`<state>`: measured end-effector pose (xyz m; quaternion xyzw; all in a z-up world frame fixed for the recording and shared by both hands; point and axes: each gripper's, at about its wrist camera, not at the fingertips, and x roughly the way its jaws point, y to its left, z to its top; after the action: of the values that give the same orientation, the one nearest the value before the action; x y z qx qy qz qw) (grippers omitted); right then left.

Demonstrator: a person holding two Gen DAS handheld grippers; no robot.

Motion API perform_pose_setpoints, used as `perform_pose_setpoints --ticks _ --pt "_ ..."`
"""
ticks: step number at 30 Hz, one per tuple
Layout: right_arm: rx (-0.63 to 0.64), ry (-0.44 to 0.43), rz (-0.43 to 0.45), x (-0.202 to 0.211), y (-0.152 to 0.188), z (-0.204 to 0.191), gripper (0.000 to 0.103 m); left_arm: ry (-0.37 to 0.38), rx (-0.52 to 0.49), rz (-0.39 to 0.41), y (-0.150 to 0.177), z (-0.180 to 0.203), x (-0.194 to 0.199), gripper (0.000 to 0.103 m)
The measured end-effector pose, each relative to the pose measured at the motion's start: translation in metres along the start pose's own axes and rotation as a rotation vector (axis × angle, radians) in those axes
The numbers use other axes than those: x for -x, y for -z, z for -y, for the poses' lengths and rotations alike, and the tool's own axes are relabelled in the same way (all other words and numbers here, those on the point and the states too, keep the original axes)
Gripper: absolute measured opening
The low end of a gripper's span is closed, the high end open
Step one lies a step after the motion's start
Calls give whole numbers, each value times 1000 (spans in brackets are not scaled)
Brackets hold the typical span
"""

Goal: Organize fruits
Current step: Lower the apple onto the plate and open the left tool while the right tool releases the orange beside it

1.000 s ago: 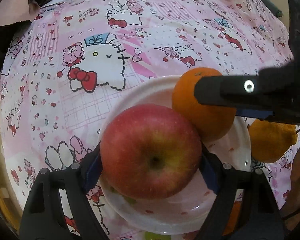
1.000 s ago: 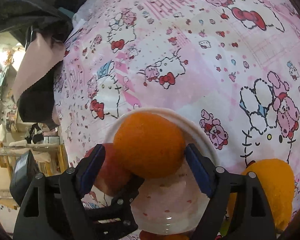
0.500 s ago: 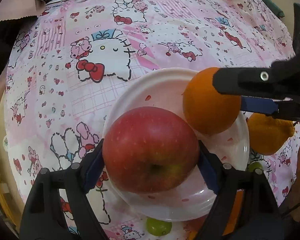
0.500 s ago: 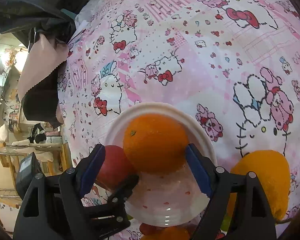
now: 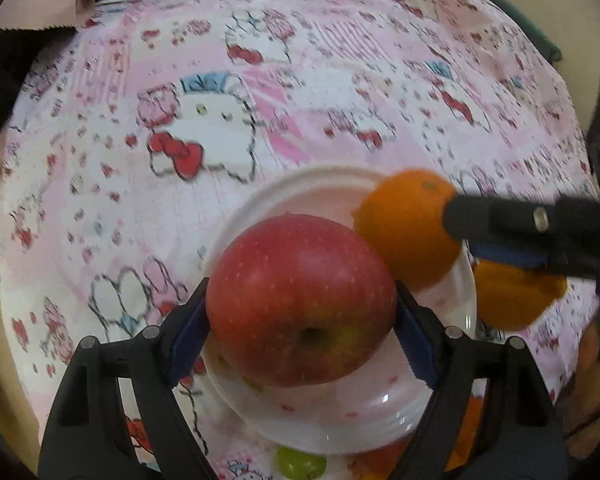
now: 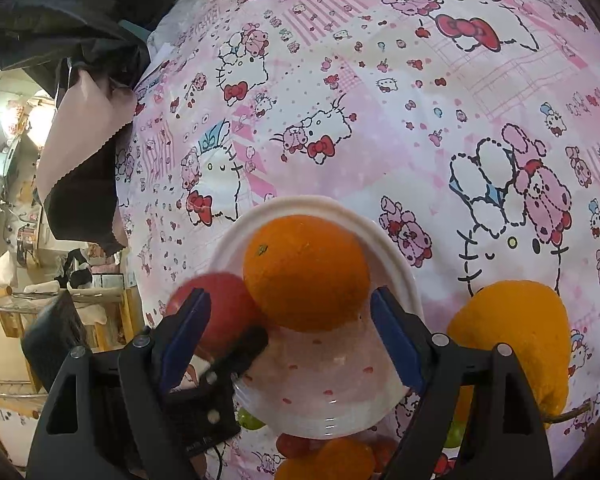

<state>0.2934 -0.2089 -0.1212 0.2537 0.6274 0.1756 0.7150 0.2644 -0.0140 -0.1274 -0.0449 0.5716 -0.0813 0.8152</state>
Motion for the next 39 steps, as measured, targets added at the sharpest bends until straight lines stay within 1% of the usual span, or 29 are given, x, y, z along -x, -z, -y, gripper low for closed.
perform_pose_setpoints --ticks 3,6,7,9,11,14,15,16,18,25,28,31,37,39 --pt "-6 -5 3 1 -1 1 84 -26 11 -9 -10 -1 -7 81" --pt "-8 -3 5 2 -1 1 84 -3 6 -22 -13 -3 -13 82" --pt "-7 -2 5 2 -1 1 84 -1 4 -26 -13 -3 -13 83" --pt "-7 1 6 1 -1 1 84 -31 -18 -22 -14 0 -11 92" --pt "-10 2 7 1 0 1 84 -30 -24 -3 -12 0 -7 92" --pt "-3 6 7 4 4 0 84 -38 -14 0 -10 0 -5 94" --pt "-2 8 9 6 5 0 84 -51 -18 0 -9 1 -5 102" --pt "-2 9 12 8 5 0 84 -64 -24 6 -7 2 -5 103" --pt "-6 7 15 11 6 2 84 -76 -38 12 -3 4 -4 103" --pt "3 3 20 26 12 2 84 -62 -27 27 0 3 6 103" --pt "3 0 27 38 18 5 84 -49 -17 46 -2 2 15 103" --pt "8 -20 45 52 23 9 84 -34 -10 72 -2 3 29 103" --pt "-21 -71 95 78 33 19 84 -23 17 147 0 -3 71 103" --pt "-25 -70 111 87 38 23 84 -27 25 178 4 -6 88 103"
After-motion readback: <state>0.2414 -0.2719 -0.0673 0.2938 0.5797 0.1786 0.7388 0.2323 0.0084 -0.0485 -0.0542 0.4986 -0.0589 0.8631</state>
